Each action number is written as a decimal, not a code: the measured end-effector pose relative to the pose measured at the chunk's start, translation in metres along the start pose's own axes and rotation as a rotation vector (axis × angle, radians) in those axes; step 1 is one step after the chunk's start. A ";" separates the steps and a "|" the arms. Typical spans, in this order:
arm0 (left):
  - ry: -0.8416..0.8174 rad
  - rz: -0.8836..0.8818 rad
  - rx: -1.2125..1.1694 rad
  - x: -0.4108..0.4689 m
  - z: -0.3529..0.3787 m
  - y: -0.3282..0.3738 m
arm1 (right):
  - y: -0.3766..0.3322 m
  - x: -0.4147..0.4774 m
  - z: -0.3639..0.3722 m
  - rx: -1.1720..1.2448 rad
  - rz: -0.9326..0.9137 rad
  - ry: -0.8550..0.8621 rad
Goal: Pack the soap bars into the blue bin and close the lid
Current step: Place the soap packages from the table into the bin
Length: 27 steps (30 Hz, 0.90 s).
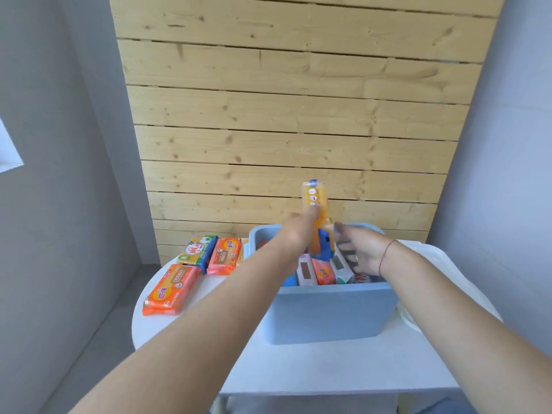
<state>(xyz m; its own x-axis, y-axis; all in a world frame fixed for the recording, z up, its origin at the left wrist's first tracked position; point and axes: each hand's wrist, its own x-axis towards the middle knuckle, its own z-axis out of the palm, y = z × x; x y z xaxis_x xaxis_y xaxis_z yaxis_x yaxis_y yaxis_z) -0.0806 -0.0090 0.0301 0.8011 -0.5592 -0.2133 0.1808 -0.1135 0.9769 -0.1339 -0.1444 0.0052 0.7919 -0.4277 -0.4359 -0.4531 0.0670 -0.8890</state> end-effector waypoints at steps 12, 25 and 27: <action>-0.076 -0.070 0.443 0.007 0.071 -0.015 | 0.014 0.016 -0.043 0.120 0.094 -0.088; 0.691 0.283 0.357 0.027 -0.099 -0.042 | 0.017 0.027 -0.017 -0.804 0.052 0.277; 0.763 0.152 0.643 0.031 -0.127 -0.064 | 0.015 0.025 -0.016 -0.898 0.032 0.354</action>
<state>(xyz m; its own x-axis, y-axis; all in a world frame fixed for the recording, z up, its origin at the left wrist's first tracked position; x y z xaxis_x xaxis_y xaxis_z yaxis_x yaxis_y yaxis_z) 0.0055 0.0852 -0.0403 0.9819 0.0447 0.1841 -0.1150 -0.6321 0.7663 -0.1273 -0.1684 -0.0164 0.6711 -0.6945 -0.2593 -0.7327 -0.5681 -0.3748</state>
